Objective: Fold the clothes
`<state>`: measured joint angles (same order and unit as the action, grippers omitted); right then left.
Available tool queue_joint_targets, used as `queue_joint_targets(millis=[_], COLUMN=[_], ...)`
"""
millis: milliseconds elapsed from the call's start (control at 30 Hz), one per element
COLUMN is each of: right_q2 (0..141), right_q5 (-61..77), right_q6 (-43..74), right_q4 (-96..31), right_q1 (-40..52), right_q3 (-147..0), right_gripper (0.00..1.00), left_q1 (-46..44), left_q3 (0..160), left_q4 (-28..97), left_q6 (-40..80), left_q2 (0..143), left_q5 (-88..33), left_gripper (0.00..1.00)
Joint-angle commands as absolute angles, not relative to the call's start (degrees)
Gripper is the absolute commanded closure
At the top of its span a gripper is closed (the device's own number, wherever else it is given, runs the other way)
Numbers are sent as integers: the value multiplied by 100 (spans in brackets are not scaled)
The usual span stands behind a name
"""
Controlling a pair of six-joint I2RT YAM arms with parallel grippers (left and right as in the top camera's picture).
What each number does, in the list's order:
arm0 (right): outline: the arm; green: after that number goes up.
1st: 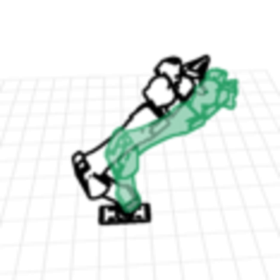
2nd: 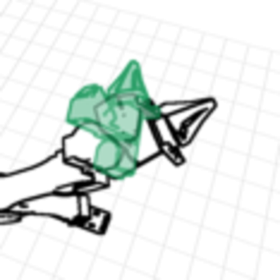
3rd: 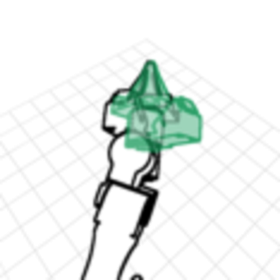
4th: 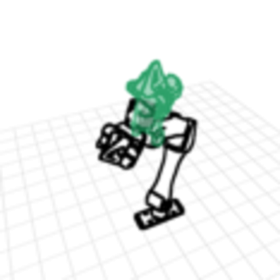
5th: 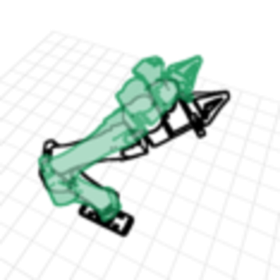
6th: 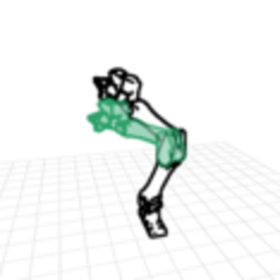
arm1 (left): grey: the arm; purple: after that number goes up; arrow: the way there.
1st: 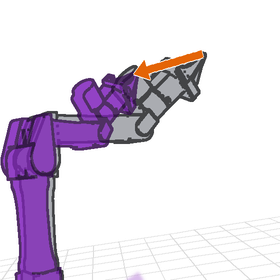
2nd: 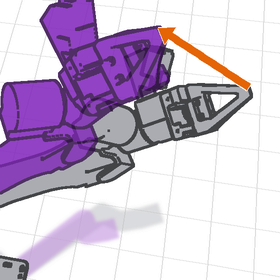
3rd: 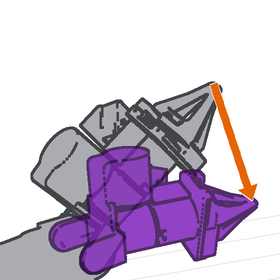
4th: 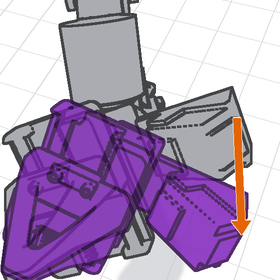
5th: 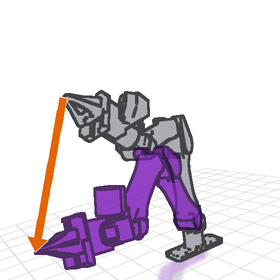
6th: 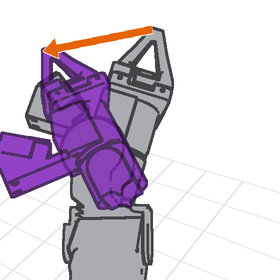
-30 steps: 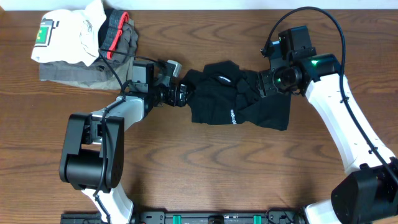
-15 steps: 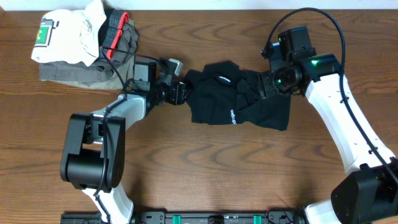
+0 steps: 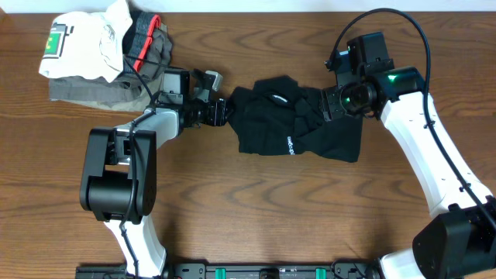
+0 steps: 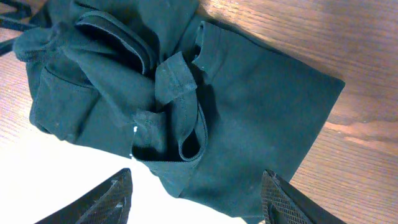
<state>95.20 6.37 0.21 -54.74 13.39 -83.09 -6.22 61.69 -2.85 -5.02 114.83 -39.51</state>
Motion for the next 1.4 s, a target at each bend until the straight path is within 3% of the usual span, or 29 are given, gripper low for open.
queue_joint_targets(millis=[0, 133, 333, 400, 700, 833, 967, 1167, 1233, 1267, 1300, 1367], right_q2=[9472, 9472, 9472, 9472, 9472, 9472, 9472, 9474, 9485, 9502, 9524, 9616], right_q5=[622, 620, 620, 622, 622, 622, 622, 598, 598, 598, 600, 607], right_q6=[12, 12, 12, 12, 12, 14, 12, 86, 237, 276, 290, 464], right_q4=[-5463, -5454, -5417, -5424, -5437, -5435, -5498, -5492, -5450, -5393, -5334, -5175], right_q1=[1319, 1313, 1315, 1315, 1315, 1315, 1315, 1313, 1313, 1313, 1313, 1313], right_q3=[-8385, -8385, -8385, -8385, -8385, -8385, -8385, -8385, -8383, -8372, -8364, -8344], right_gripper=[36, 36, 36, 36, 36, 36, 37, 39, 47, 55, 66, 96], left_q1=[-502, -401, -392, -392, -478, -534, -537, -353, -200, -91, -10, 132], left_q3=[6298, 6302, 6302, 6302, 6302, 6302, 6302, 6302, 6302, 6302, 6302, 6302], left_q4=[-263, -193, 93, 137, 628, 661, 659, 685, 773, 897, 1024, 1295], left_q6=[-696, -797, -926, -926, -1066, -1094, -1090, -637, -475, -456, -460, -464], left_q2=[11559, 11559, 11559, 11559, 11563, 11563, 11563, 11419, 11251, 11093, 10956, 10654], left_q5=[-4884, -5896, -5937, -5933, -4810, -4814, -4818, -4821, -4849, -4860, -4858, -4853], left_gripper=[38, 38, 41, 47, 51, 64, 94, 94, 94, 94, 94, 94])
